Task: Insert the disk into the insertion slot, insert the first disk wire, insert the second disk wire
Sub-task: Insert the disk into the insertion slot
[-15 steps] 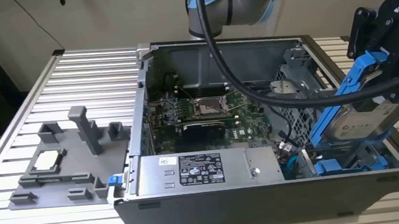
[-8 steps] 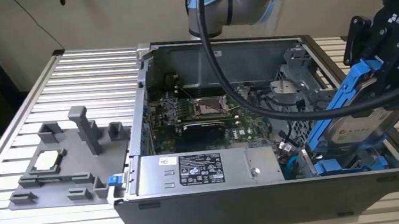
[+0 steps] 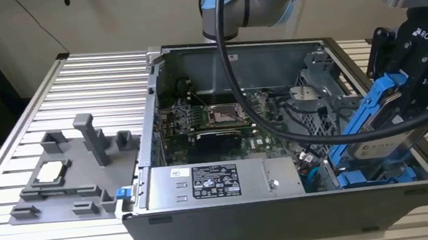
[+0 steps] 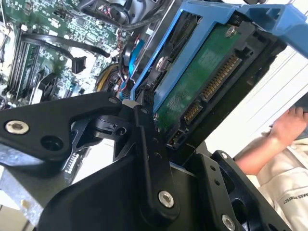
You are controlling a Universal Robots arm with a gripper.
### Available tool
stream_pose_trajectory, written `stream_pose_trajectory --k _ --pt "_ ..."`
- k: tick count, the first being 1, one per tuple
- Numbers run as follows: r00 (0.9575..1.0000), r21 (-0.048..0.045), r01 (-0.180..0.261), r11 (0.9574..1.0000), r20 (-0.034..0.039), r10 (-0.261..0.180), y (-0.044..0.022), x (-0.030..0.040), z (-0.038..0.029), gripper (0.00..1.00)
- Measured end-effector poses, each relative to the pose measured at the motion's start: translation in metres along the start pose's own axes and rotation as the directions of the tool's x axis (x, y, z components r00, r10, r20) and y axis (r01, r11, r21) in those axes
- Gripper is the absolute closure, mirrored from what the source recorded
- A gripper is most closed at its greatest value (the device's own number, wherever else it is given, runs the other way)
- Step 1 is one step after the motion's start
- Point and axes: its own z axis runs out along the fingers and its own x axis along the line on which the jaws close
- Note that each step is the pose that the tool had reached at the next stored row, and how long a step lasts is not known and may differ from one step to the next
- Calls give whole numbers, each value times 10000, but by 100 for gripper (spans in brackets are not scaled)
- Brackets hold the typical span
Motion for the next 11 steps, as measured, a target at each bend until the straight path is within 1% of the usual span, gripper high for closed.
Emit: stream_pose_trajectory --k 3,11 --pt "10000 0 28 10000 -2 -28 -22 0 28 67" --pt "10000 3 69 10000 -3 -69 -37 -1 111 67"
